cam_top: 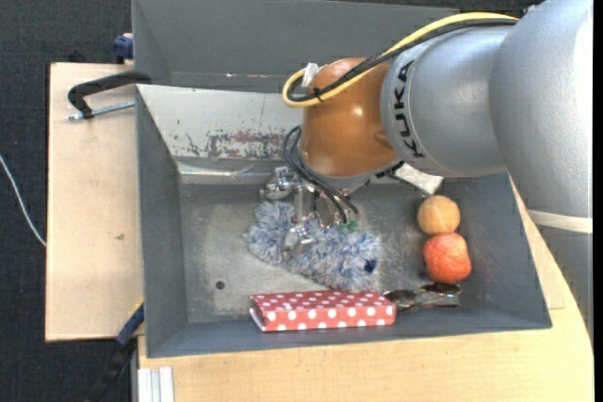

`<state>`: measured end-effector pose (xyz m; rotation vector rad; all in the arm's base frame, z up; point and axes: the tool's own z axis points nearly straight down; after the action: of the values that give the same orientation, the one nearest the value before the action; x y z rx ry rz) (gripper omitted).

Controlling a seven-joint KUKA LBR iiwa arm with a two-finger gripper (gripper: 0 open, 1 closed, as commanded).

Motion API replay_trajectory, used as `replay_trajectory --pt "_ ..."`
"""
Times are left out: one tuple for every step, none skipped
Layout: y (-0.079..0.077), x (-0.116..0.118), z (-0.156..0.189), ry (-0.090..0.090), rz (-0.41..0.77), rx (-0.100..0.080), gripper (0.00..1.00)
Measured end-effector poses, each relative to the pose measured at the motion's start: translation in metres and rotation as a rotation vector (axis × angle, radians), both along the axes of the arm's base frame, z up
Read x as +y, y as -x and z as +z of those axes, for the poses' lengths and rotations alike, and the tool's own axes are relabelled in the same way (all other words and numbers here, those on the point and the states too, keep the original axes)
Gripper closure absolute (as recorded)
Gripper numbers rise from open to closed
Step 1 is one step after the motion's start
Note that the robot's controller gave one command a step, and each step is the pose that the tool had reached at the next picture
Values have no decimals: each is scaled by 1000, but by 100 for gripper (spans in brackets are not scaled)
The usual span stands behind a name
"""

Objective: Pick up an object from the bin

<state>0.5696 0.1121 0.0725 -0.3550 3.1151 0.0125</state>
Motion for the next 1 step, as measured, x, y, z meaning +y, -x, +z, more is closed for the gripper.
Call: replay_trajectory --pt "-5 -16 1 3 -41 -2 0"
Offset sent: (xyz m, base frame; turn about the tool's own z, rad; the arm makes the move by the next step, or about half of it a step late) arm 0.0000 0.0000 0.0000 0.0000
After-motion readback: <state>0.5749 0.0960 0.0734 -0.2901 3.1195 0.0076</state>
